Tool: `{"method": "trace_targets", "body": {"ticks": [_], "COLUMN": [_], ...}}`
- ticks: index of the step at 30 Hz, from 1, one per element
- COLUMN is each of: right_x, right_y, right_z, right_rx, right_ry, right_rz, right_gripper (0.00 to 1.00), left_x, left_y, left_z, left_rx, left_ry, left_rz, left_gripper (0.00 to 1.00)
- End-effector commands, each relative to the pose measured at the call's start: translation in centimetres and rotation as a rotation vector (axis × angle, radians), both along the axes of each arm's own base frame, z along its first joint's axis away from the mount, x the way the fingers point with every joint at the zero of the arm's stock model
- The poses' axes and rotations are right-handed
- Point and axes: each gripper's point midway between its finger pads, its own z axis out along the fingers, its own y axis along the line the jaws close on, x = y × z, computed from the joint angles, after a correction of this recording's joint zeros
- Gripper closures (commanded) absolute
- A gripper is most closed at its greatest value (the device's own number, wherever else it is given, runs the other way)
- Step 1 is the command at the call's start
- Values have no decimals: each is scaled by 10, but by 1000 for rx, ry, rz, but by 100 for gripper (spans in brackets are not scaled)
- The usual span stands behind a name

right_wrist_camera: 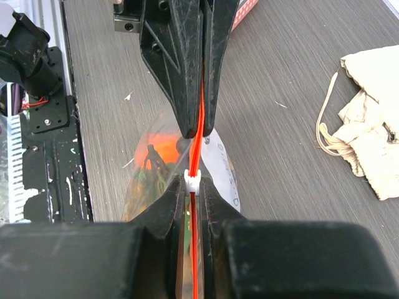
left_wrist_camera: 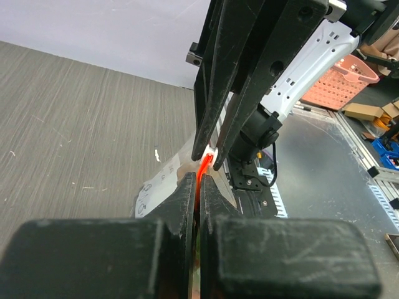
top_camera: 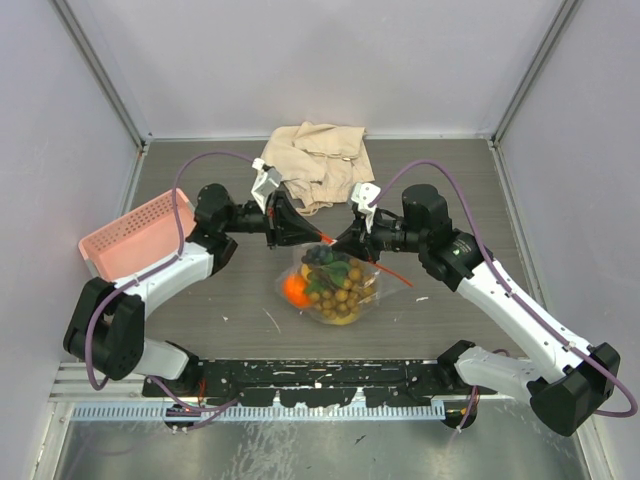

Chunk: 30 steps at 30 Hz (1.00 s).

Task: Open the zip-top bag and remove the fake food
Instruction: Unzip the zipper food storage bag at the center of the board.

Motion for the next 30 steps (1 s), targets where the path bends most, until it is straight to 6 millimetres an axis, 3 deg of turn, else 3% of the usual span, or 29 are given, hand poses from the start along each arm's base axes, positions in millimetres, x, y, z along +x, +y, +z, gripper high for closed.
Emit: {"method": "trace_targets", "body": {"ticks": [1, 30], "right_x": [-3, -4], "right_y": [-2, -4], "right_z": [20, 22], "right_rx": [45, 45], "right_ry": [-53, -61], "right_rz": [2, -8], "right_gripper": [99, 99], "left_x": [13, 46], "left_y": [12, 45], "left_z": [36, 43], "left_rx": [-60, -68], "left_ry": [-110, -117], "left_rz": [50, 135], "left_gripper": [100, 100]}}
